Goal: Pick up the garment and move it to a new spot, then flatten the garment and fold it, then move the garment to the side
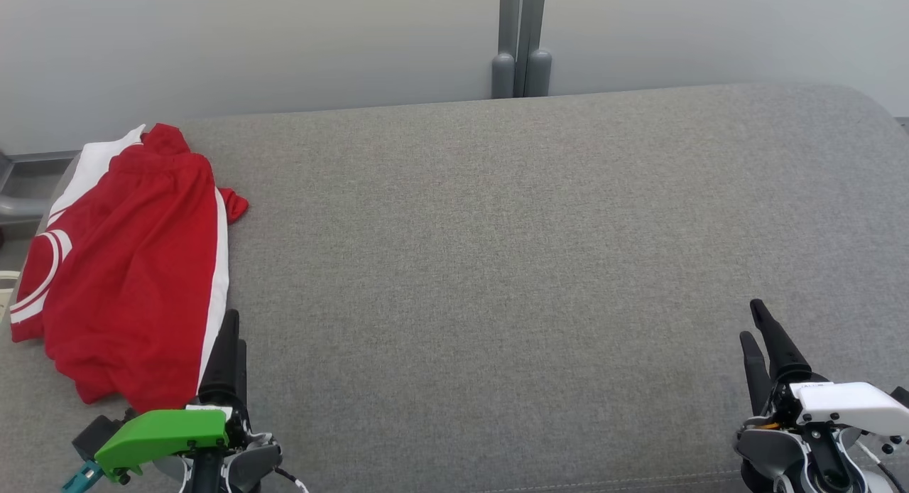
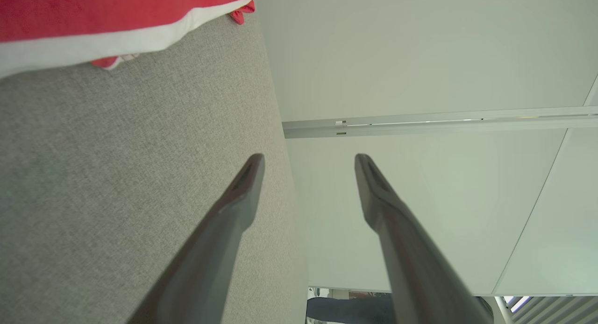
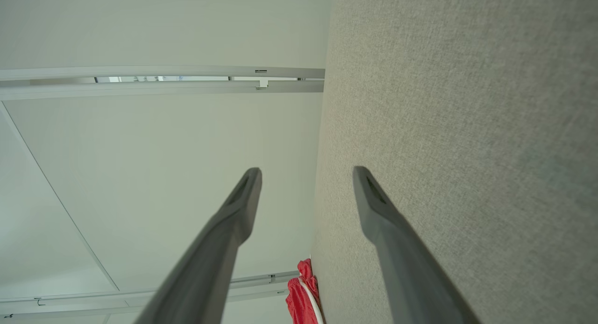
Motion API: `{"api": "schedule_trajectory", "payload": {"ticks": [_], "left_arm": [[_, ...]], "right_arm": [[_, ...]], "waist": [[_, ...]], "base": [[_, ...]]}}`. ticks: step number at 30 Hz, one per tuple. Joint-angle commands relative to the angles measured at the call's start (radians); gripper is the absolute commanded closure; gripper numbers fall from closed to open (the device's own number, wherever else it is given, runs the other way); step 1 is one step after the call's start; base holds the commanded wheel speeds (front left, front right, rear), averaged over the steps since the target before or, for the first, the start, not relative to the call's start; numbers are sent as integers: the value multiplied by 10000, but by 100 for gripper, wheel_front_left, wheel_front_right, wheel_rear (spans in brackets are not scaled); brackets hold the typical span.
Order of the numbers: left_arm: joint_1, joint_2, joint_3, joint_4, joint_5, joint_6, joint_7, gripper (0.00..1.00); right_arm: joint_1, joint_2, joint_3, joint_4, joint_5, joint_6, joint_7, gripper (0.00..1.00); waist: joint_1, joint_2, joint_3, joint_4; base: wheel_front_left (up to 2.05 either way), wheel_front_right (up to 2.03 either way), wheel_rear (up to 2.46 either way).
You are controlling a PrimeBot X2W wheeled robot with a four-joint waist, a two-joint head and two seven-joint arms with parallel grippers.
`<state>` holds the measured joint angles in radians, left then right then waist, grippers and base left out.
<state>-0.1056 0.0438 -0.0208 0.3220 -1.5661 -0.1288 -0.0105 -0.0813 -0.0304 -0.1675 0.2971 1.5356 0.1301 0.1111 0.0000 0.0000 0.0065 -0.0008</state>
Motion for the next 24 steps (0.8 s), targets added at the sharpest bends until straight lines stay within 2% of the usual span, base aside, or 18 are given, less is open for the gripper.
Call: {"api": "schedule_trajectory", "payload": {"ticks": [1,10,22,24], "left_arm": [[-83,25,14,-248,173,-19,-67,0],[8,33,10,-723,1596,49,-385,0],[117,42,-66,-1515,4490,358,-760,0],[132,42,-70,-1559,4688,375,-792,0]], "right_arm": [[-95,-87,66,-231,-200,1,-108,0],[-73,-107,238,-685,-1830,2,-577,0],[-8,-126,587,-1420,-4436,3,-1134,0],[-1,-128,614,-1455,-4623,3,-1176,0]], "waist": [[0,0,0,-1],[0,0,12,1],[0,0,41,21],[0,0,43,23]], "base": [[0,0,0],[0,0,0],[0,0,0],[0,0,0]]}}
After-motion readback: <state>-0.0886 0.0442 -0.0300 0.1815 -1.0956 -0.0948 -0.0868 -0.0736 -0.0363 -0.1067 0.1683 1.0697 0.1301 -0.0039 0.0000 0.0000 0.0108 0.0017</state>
